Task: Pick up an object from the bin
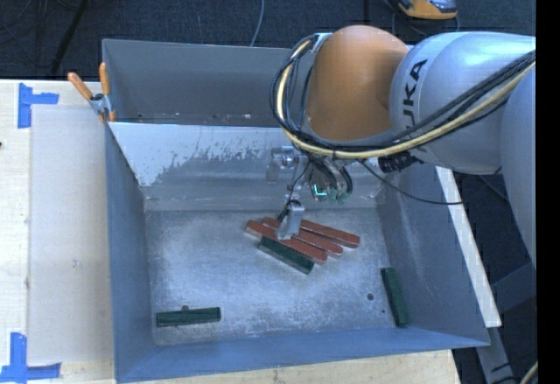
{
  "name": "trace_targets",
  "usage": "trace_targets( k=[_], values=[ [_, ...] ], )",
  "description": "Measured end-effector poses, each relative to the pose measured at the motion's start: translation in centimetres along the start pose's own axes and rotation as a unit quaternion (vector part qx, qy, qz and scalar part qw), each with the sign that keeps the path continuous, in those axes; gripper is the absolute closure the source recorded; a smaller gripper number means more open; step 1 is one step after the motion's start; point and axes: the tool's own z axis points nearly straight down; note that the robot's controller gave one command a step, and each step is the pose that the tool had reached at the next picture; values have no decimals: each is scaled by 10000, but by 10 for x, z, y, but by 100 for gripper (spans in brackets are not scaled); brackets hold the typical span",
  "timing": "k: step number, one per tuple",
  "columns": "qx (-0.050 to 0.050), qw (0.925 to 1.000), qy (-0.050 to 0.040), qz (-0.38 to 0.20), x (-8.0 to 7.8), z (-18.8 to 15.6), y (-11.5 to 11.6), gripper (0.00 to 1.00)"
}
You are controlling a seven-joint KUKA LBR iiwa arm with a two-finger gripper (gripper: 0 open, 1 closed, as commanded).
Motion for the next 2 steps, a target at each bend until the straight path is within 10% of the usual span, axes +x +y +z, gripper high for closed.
trace_targets(
  k=[1,2],
  values=[
    [-6,9983,-20,581,23,112,-60,0],
    [-5,9987,-45,516,35,78,-46,0]
  ],
)
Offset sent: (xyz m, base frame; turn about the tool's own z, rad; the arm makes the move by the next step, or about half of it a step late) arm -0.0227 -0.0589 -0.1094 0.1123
